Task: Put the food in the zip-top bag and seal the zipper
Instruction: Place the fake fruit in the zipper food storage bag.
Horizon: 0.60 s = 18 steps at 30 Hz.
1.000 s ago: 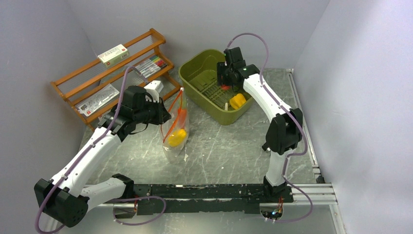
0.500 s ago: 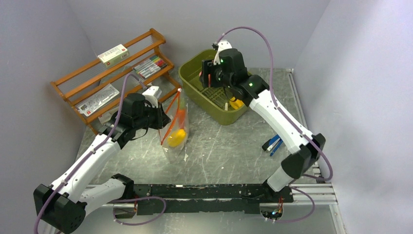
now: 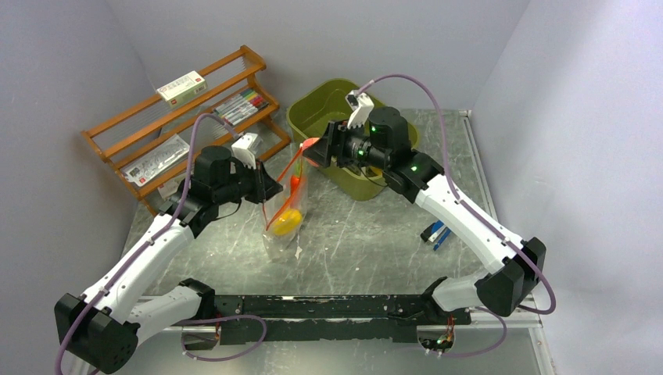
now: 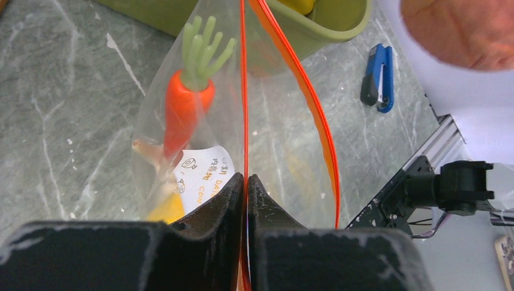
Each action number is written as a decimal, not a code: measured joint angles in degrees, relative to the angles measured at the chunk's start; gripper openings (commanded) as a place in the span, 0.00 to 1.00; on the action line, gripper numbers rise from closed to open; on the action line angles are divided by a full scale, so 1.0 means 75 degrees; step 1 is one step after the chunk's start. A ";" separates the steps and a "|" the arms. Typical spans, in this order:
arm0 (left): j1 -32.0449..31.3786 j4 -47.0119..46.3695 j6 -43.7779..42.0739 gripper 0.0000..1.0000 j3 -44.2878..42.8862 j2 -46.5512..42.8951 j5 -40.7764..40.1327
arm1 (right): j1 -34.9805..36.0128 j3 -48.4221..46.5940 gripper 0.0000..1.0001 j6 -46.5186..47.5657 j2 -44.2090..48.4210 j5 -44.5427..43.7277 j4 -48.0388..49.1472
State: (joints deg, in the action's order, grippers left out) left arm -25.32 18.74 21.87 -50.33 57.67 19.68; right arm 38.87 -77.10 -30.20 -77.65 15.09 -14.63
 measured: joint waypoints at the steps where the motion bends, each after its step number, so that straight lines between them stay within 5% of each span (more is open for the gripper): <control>1: 0.0000 -0.0061 0.0047 0.07 0.0000 0.0012 0.0052 | 0.0023 0.0052 0.48 -0.0157 -0.0026 0.0178 0.0099; 18: 0.0000 -0.0475 0.0493 0.07 0.0073 0.0061 0.0417 | 0.0784 0.0189 0.51 -0.1113 -0.0868 0.0726 0.0335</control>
State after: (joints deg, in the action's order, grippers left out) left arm -25.32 15.18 25.56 -49.78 58.13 22.81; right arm 44.75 -75.68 -38.54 -84.16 20.53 -12.12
